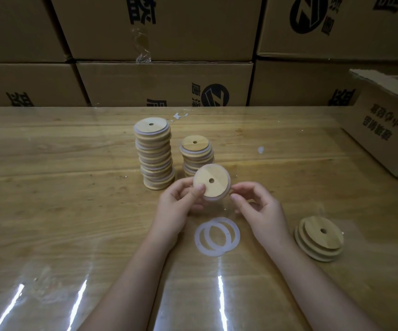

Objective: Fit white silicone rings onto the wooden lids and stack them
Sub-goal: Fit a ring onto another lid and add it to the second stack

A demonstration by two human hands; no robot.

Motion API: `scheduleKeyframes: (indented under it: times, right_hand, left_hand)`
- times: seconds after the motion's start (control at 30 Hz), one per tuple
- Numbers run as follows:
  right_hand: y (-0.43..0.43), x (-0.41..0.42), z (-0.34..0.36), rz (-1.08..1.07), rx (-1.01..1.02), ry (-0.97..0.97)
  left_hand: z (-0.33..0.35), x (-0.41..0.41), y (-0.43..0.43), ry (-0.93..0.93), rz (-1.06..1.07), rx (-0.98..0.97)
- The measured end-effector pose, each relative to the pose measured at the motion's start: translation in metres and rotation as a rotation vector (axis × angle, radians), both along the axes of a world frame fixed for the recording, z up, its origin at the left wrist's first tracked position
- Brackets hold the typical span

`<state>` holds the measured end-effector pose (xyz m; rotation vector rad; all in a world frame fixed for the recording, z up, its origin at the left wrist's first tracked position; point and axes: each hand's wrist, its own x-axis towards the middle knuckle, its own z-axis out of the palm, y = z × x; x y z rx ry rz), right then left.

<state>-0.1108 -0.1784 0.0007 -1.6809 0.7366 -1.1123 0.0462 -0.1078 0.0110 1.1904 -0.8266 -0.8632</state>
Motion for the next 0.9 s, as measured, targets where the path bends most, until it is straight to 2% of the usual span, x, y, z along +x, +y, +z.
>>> scheduleKeyframes:
  times: [0.1,0.3,0.5,0.63,0.77,0.9]
  right_hand:
    - [0.0,0.001,0.001,0.005,0.012,-0.006]
    - [0.001,0.0,0.002,0.039,-0.005,-0.016]
    - [0.0,0.001,0.001,0.026,0.023,-0.056]
    - [-0.002,0.0,0.001,0.012,0.131,-0.103]
    - [-0.005,0.001,0.001,0.032,0.192,-0.058]
    - [-0.005,0.0,-0.002,0.061,0.194,0.045]
  left_hand:
    - [0.002,0.0,-0.001,0.055,0.016,-0.005]
    - [0.003,-0.001,0.0,-0.006,-0.037,0.014]
    - [0.006,0.001,0.003,0.072,-0.113,-0.042]
    - [0.006,0.001,0.004,0.118,0.0,-0.049]
    - [0.005,-0.001,0.008,0.159,0.089,-0.044]
    - [0.014,0.0,0.005,0.354,0.217,-0.058]
